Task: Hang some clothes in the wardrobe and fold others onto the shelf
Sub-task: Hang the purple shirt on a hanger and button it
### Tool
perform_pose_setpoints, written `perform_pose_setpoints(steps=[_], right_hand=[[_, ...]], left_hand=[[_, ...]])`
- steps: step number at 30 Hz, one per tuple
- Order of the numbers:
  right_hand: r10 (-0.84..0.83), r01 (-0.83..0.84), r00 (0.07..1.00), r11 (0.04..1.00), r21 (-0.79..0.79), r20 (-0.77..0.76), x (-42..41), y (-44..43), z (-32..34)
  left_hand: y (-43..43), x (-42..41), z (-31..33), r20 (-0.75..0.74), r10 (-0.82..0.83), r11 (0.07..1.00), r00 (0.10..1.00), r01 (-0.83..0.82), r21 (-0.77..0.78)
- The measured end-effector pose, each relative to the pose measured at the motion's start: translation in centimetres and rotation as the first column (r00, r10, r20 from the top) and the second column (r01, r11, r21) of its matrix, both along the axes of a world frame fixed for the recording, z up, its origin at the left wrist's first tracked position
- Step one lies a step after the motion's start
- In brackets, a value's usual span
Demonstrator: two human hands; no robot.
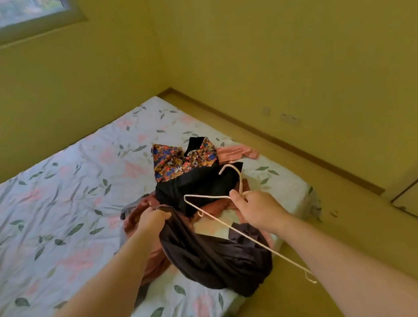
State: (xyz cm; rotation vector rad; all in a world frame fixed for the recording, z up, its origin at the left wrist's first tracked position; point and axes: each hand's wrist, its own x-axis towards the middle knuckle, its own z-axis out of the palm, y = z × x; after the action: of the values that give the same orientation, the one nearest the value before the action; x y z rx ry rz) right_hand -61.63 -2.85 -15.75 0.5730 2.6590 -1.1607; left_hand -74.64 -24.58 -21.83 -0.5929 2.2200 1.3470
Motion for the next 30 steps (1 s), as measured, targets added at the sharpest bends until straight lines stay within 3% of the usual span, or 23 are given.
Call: perform_pose_setpoints(steps=[2,7,12,15,17,21,24,30], right_hand=[[0.034,-0.034,0.999,0.999,0.004,0.033,0.2,-0.2,-0.3],[0.087,-0.087,0.996,0.996,0.004,0.031,0.3,-0.9,0.1],[-0.02,0.016,0.988,1.0,-0.027,-0.155,-0.2,-1.1,0.4],[-0.019,-0.002,0.968,0.997,-0.08,-0.251,-0.2,-1.0,0.8],[-0.056,-0.004,0.953,0.98,-0.197,-0.299,-0.1,-1.1,1.4],[-0.327,0.083,0.89,0.802,-0.592,-0.318,-0.4,-1.9,1.7],[-0.527,0.186,0.812,0.642,-0.744,-0.251,-1.0,-2.8,2.2],[-0.497,0.138,0.86,0.437,-0.889,-0.111,-1.7,-4.5,5.8]], left_hand=[[-0.3,-0.4,0.3,-0.075,-0.071,0.995,0.995,0.066,-0.069],[0.5,-0.2,2.3,-0.137,-0.285,0.958,0.949,0.288,0.005],[3.1,2.9,6.7,-0.183,-0.617,0.781,0.765,0.625,-0.017],[4.0,4.9,8.9,-0.264,-0.689,0.701,0.675,0.713,-0.005],[4.5,5.7,10.0,-0.32,-0.711,0.661,0.626,0.75,0.0],[5.2,6.5,11.7,-0.444,-0.734,0.608,0.514,0.789,-0.09],[5.6,7.1,12.7,-0.575,-0.721,0.607,0.388,0.753,-0.253],[5.8,6.4,14.4,-0.749,-0.628,0.697,0.211,0.581,-0.42]])
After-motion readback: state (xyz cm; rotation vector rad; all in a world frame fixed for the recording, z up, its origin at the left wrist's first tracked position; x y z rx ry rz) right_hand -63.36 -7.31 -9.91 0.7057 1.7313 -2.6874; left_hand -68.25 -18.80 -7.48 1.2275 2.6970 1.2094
